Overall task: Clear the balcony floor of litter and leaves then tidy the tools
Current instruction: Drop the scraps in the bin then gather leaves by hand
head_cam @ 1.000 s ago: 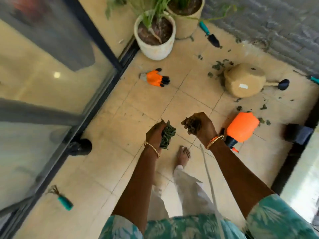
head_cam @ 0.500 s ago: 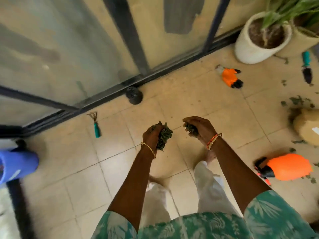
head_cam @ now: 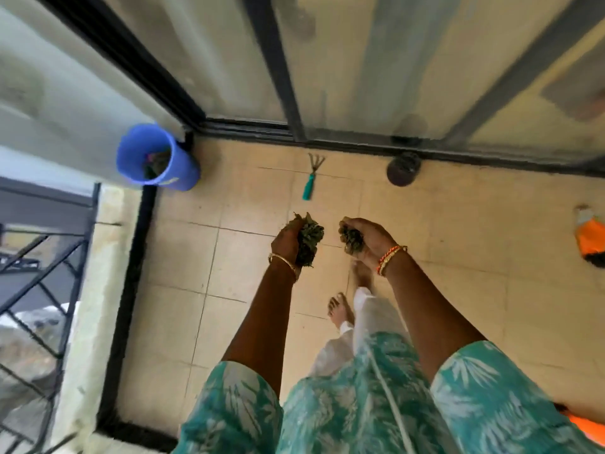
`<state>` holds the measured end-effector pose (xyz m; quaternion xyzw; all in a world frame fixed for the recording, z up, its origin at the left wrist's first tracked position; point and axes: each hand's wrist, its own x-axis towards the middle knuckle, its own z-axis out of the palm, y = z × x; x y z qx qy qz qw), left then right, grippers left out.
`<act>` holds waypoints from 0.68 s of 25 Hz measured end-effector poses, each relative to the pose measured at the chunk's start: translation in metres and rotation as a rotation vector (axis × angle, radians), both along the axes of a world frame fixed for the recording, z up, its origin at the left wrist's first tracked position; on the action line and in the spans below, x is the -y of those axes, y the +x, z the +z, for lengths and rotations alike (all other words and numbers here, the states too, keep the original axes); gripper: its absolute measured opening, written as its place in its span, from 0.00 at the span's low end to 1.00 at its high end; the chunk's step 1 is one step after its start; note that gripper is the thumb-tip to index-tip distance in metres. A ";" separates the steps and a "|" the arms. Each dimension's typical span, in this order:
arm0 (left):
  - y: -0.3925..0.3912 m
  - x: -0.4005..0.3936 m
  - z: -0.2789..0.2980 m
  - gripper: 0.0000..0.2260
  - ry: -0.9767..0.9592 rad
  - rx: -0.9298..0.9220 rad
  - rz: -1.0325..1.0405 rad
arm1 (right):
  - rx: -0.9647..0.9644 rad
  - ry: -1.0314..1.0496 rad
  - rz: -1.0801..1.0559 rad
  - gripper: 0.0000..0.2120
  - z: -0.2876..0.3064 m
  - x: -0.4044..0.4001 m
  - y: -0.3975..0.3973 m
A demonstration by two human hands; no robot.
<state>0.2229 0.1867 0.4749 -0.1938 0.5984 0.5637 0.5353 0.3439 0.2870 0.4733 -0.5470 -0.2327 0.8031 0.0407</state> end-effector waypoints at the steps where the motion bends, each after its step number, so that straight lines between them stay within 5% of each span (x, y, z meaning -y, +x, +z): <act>1: -0.020 0.008 -0.001 0.13 0.004 0.014 0.049 | 0.001 -0.006 0.011 0.08 0.001 0.002 -0.024; 17: -0.378 0.053 -0.060 0.13 0.084 0.021 0.544 | 0.012 0.125 0.577 0.07 -0.044 0.021 -0.447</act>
